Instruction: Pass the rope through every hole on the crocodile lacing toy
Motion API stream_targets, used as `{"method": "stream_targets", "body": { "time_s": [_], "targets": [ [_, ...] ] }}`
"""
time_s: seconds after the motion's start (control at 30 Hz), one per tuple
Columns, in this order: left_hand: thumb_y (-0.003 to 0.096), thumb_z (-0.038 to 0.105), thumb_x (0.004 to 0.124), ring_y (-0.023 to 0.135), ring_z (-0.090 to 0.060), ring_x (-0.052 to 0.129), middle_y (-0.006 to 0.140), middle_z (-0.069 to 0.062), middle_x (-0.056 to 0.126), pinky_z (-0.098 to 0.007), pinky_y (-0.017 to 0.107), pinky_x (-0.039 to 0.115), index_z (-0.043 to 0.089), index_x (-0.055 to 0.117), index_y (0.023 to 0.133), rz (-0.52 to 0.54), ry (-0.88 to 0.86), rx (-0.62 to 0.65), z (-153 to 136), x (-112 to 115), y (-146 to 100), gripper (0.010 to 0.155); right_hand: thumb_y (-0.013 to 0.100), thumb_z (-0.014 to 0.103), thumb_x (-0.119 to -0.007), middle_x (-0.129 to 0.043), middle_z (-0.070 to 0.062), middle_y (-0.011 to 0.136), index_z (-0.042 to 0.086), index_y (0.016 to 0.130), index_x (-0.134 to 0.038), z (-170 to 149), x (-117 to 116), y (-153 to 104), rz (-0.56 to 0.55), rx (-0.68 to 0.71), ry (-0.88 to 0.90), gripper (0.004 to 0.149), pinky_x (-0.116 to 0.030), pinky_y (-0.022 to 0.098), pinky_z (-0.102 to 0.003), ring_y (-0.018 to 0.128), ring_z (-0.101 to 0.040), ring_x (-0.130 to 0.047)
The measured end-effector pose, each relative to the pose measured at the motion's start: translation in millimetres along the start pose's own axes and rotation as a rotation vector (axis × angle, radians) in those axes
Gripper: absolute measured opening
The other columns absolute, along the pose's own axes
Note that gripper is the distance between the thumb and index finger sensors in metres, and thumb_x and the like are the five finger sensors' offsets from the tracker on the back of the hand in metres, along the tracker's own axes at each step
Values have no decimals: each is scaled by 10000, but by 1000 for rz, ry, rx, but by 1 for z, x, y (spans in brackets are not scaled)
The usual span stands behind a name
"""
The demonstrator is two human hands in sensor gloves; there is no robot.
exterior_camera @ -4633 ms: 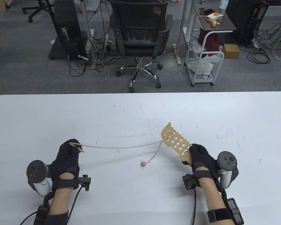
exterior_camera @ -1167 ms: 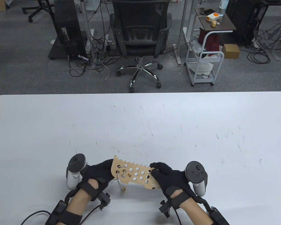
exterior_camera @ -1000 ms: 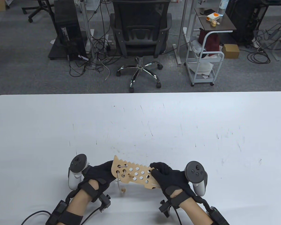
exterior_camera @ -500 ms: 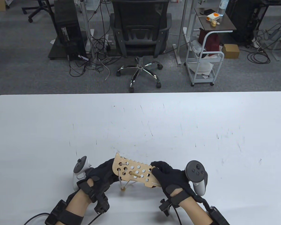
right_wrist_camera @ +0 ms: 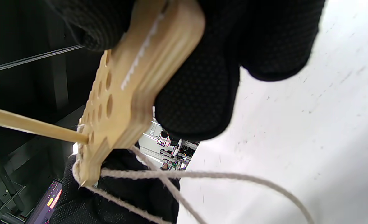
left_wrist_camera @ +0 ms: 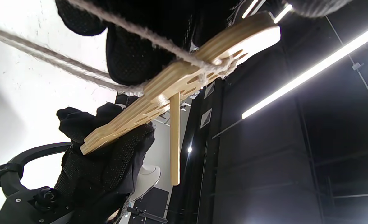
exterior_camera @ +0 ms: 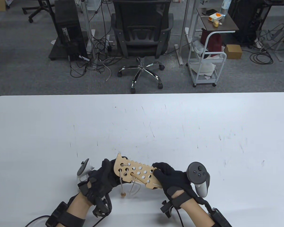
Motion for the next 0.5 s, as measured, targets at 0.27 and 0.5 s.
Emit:
{"method": "stream_targets", "body": {
  "time_s": [0.27, 0.5],
  "targets": [
    [435, 690, 683, 856, -308, 879, 1004, -49, 844, -550, 734, 618, 312, 584, 1084, 25, 183, -39, 3, -2, -1, 758, 458, 377, -758, -988, -49, 607, 148, 847, -757, 1, 3, -1, -31, 16, -28, 451, -844, 390, -455, 376, -228, -1094],
    [438, 686, 685, 876, -315, 858, 1016, -34, 830, -551, 737, 611, 322, 577, 1086, 28, 194, -48, 2, -3, -1, 751, 459, 379, -761, -984, -46, 620, 163, 850, -757, 1, 4, -2, -46, 23, -24, 447, -838, 398, -461, 390, -236, -1090]
  ]
}}
Point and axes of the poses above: the tracker on the back of each hand, its own z axis roughly to the thumb side, its own y axis roughly from the wrist to the fingertips, x = y × z, the point moved 1 cm from there along y, roughly from the wrist to the fingertips
